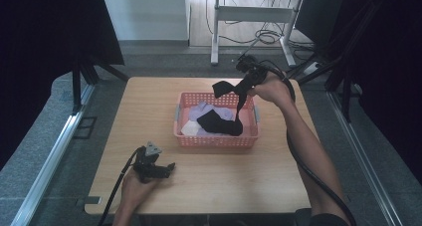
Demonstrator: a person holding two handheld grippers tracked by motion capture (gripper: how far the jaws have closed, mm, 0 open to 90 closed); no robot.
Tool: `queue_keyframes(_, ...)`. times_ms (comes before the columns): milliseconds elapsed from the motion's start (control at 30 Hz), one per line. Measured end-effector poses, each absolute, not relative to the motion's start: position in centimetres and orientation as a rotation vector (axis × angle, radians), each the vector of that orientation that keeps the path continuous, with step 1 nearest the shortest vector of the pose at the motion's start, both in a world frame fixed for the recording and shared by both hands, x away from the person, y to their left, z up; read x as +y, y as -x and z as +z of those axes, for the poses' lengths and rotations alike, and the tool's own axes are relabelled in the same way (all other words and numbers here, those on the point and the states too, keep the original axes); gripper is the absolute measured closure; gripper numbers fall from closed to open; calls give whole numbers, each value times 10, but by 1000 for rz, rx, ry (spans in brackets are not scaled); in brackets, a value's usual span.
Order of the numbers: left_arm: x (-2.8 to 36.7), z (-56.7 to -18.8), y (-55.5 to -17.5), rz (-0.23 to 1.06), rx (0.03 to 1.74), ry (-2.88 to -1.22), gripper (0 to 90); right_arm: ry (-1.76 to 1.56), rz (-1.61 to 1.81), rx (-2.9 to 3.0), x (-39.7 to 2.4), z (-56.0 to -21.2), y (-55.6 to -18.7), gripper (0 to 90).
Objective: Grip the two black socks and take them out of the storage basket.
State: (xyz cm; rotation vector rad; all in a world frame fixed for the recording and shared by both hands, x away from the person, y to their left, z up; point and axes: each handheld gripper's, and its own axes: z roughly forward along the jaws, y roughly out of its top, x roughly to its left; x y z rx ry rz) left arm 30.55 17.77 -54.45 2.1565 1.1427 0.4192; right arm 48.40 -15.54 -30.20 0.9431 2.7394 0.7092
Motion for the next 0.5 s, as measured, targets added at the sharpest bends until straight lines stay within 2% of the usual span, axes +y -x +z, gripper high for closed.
queue_keyframes(500,178,-545,-305,419,1142,-2155,106,-1001,759,2633,-194,-249,-476,854)
